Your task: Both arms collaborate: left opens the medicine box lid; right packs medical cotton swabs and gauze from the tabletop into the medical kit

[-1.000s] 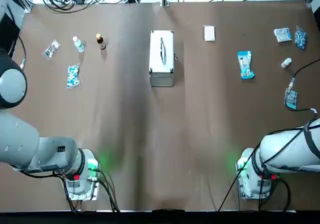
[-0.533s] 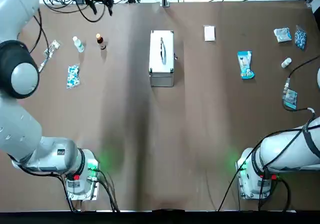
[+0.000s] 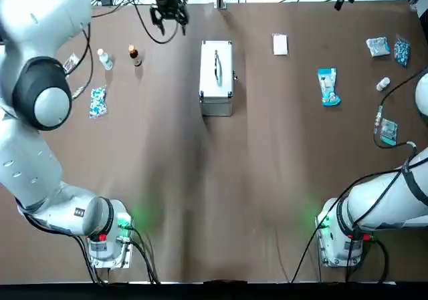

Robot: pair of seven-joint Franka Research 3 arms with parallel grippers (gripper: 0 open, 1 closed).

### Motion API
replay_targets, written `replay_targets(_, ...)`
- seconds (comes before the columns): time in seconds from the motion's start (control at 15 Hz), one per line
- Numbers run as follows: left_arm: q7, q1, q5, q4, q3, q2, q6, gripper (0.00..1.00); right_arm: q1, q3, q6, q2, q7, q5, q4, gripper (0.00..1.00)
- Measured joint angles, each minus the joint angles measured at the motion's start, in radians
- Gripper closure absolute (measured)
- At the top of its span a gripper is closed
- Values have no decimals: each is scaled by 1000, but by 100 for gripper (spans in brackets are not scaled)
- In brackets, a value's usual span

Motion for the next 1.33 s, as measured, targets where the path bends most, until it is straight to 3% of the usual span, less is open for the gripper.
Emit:
replay_targets(0.67, -296, -179, 0, 1, -1, 179, 301, 0, 117, 6, 96, 94, -424, 131, -14, 1)
replay_targets(1.0, -322, -216, 0, 11, -1, 212, 320, 4, 230, 8, 304, 120, -612, 222, -162, 1)
replay_targets(1.27, -325, -220, 0, 12, 1, 212, 320, 11, 333, 10, 478, 121, -685, 233, -257, 1)
replay_targets(1.33, -325, -220, 2, 12, 2, 212, 320, 17, 354, 10, 523, 124, -706, 235, -278, 1)
